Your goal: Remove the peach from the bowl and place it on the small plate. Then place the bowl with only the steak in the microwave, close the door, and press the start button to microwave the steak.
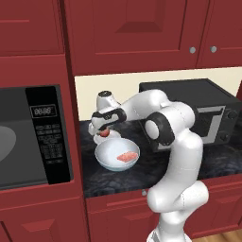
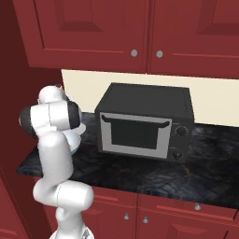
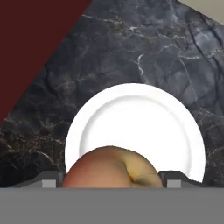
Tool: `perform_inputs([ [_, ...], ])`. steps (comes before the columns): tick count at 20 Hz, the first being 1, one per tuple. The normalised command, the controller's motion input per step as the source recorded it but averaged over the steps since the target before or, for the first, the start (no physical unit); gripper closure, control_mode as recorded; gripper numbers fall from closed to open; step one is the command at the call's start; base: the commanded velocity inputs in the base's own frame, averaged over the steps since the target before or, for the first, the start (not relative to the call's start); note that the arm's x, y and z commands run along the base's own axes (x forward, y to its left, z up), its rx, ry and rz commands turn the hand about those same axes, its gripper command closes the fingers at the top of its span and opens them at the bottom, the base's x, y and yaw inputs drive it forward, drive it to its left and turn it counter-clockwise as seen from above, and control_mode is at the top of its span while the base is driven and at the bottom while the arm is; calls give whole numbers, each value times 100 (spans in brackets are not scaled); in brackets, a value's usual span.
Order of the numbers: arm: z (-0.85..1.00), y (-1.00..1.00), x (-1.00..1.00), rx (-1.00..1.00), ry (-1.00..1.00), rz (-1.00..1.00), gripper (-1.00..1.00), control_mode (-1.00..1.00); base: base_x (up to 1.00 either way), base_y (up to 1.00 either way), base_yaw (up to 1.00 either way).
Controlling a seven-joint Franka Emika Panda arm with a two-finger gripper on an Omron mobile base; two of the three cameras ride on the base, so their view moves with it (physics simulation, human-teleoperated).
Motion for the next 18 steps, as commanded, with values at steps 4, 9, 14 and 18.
perform_inputs([
  [4, -46, -13, 40, 5, 13, -1, 100, -100, 0, 0, 0],
  [9, -33, -25, 16, 9, 3, 0, 100, -100, 0, 0, 0],
  [14, -42, -29, 17, 10, 2, 0, 100, -100, 0, 0, 0],
  [18, -36, -6, 12, 5, 2, 0, -100, -100, 0, 0, 0],
])
